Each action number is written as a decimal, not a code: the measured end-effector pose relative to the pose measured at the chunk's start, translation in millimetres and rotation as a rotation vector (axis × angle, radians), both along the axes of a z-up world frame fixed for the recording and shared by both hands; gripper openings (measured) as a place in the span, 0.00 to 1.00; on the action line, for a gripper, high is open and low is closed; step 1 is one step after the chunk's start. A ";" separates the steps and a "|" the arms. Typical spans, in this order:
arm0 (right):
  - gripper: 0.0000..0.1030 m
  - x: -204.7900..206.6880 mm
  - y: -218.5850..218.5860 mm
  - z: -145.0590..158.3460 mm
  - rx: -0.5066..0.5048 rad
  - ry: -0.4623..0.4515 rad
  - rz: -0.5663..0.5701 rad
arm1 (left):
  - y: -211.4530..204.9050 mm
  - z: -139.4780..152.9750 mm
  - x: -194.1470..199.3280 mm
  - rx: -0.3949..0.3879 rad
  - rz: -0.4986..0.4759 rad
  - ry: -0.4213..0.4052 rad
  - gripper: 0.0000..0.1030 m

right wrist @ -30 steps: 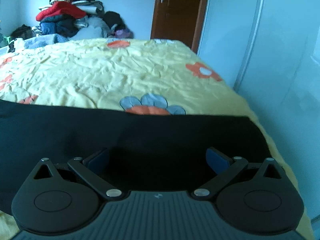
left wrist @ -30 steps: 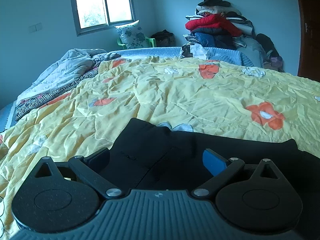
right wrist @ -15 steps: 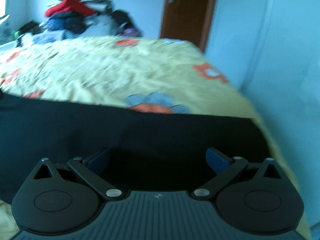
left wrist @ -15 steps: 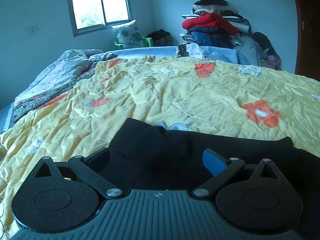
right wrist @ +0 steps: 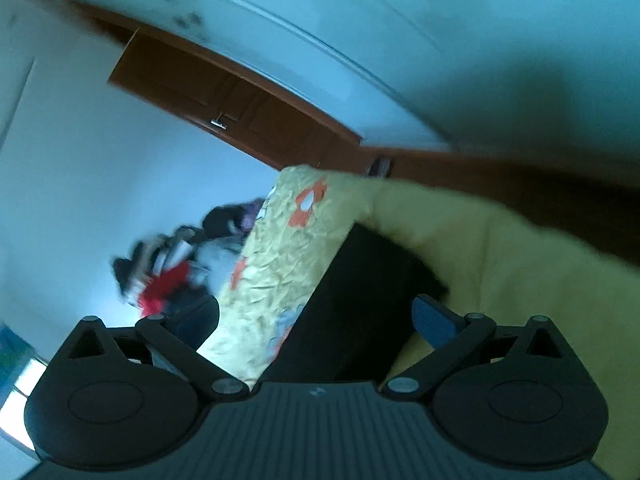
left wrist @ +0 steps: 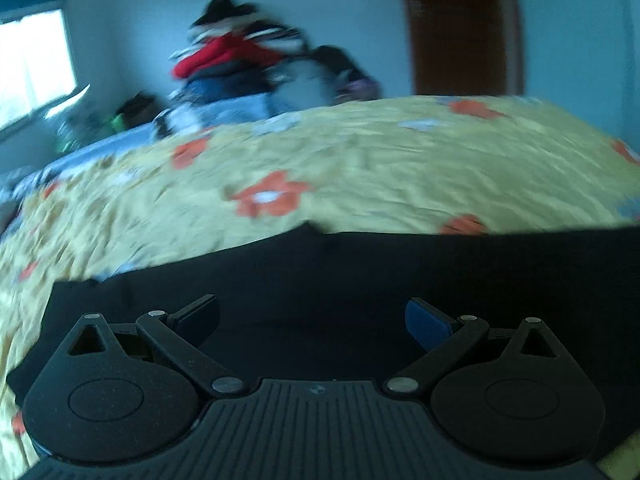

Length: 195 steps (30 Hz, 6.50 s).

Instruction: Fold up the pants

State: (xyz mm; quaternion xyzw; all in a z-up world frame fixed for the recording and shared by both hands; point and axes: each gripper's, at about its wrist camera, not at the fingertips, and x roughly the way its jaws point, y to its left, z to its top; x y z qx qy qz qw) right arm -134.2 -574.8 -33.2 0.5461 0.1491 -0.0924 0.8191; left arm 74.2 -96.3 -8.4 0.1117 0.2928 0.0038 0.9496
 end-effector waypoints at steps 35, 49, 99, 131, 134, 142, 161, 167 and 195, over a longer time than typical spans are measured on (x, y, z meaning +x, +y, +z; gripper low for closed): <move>0.08 163.3 176.4 61.4 -0.299 -0.212 0.538 | 92.4 22.1 10.2 -0.136 0.204 -0.037 0.99; 0.27 206.3 405.6 -0.5 -0.665 0.000 0.994 | 140.3 17.4 11.3 -0.152 0.307 -0.008 0.99; 1.00 143.8 315.2 -3.7 -1.038 0.182 0.655 | 58.1 -22.0 -8.2 -0.179 -0.012 0.003 1.00; 1.00 145.4 317.6 -0.7 -1.075 0.185 0.703 | 102.1 -9.5 -10.7 -0.131 0.183 0.006 1.00; 1.00 153.2 317.4 14.3 -1.095 0.227 0.722 | 108.0 -9.8 -12.3 -0.100 0.199 -0.004 1.00; 1.00 146.1 374.0 54.0 -1.410 0.072 0.727 | 122.9 -10.0 -10.3 -0.113 0.230 0.006 1.00; 1.00 135.6 489.9 42.3 -1.633 -0.114 0.835 | 149.7 -9.5 -13.6 -0.116 0.270 0.007 1.00; 1.00 145.3 472.0 28.0 -1.436 -0.028 0.860 | 147.1 -0.6 -9.7 -0.044 0.326 0.069 1.00; 1.00 139.3 458.5 4.6 -1.279 -0.080 0.921 | 238.6 19.1 -56.6 -0.101 0.829 0.013 0.98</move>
